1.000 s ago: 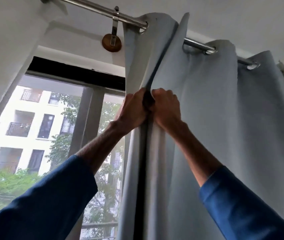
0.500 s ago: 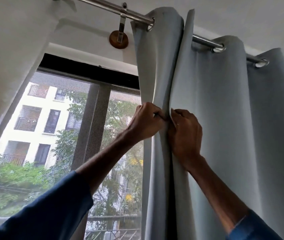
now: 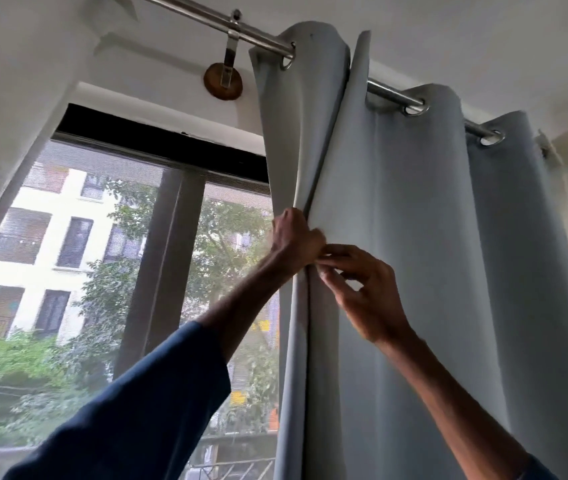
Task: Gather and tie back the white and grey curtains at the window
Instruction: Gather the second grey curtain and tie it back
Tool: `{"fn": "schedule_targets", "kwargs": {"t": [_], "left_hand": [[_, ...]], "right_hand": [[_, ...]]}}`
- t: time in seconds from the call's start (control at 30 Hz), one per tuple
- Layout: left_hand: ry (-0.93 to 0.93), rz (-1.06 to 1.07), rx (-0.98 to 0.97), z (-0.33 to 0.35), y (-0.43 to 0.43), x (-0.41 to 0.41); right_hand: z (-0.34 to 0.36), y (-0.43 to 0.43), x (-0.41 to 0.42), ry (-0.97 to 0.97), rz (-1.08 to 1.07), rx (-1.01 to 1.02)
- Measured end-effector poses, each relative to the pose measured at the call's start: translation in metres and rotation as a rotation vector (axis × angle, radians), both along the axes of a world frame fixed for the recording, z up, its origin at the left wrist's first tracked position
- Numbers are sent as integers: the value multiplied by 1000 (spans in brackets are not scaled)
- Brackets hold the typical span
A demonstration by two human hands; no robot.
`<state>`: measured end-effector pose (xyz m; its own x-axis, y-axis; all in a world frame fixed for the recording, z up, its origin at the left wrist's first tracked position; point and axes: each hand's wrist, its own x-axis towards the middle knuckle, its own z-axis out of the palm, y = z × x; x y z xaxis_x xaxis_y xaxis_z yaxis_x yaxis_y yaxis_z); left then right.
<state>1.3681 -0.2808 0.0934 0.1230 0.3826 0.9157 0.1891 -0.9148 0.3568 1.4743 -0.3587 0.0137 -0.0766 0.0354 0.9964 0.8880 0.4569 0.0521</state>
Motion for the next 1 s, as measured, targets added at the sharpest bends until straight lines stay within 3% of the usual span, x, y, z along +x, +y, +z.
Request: {"fn": "schedule_targets", "kwargs": {"t": [0.13,0.23,0.3,0.4,0.5,0.7,0.87,1.0], "left_hand": [[-58,66,177,-17,15,13],[-132,101,288,-28,18,16],[-129,80,327,-31,14,15],[-129,65,332,-33,11,14],[-106,73,334,-33,11,13],[-3,41,380,-35,17,10],[71,86,397,-42,18,6],[70,-7,412,-38,24,5]], "right_hand": [[17,-23,63,148,-380,253],[35,-45,104,476,-659,224],[43,-53,121,672,-676,109],[50,-52,134,780,-565,-39],[49,-44,143,751,-477,-95],[46,-35,143,569,-578,80],[52,-26,105,448,-705,138],[61,-15,64,335,-701,209]]}}
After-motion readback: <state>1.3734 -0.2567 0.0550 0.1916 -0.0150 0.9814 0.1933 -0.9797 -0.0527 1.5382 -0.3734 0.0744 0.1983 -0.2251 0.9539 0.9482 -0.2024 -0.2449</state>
